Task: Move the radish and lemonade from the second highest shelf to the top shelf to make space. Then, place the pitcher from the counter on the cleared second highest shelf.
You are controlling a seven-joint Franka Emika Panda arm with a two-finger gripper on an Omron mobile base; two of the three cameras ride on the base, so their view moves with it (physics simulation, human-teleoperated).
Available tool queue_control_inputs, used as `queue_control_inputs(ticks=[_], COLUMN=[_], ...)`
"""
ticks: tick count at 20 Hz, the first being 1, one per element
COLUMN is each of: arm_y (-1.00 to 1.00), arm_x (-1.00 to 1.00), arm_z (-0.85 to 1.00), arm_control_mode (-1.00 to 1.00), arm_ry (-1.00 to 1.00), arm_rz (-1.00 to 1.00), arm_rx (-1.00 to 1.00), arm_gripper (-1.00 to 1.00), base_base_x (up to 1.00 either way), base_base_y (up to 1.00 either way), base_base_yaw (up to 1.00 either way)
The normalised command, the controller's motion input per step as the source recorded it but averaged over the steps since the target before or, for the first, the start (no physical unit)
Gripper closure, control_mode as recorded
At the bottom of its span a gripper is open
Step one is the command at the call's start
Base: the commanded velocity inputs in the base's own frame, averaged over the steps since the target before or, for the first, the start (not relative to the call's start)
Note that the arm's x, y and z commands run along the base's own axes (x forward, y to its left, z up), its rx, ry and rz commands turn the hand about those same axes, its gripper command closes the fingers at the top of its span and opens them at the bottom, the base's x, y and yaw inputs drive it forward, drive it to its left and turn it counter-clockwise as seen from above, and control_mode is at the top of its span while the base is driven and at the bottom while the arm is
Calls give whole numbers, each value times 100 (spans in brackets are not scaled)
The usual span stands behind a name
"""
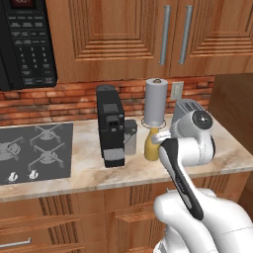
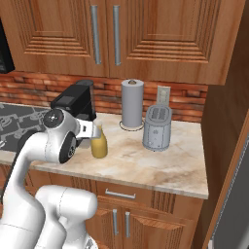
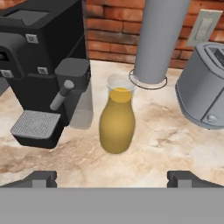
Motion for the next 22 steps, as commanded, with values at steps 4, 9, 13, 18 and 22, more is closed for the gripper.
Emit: queue_control_inputs(ticks=[4, 9, 13, 18, 22], arm_y=[0, 0, 0, 0, 0], arm_x=[39, 37, 36, 33, 31], arm_z=[-16, -16, -16, -14, -12], arm_control_mode=[-100, -100, -100, -100, -100], arm_ry=[0, 0, 0, 0, 0], arm_rz=[3, 1, 1, 1, 1], arm_rx=[0, 0, 0, 0, 0], arm_gripper=[-100, -100, -100, -100, -100], base_base_x=[0, 0, 0, 0, 0], base_base_y=[0, 0, 0, 0, 0], base_base_yaw=[0, 0, 0, 0, 0])
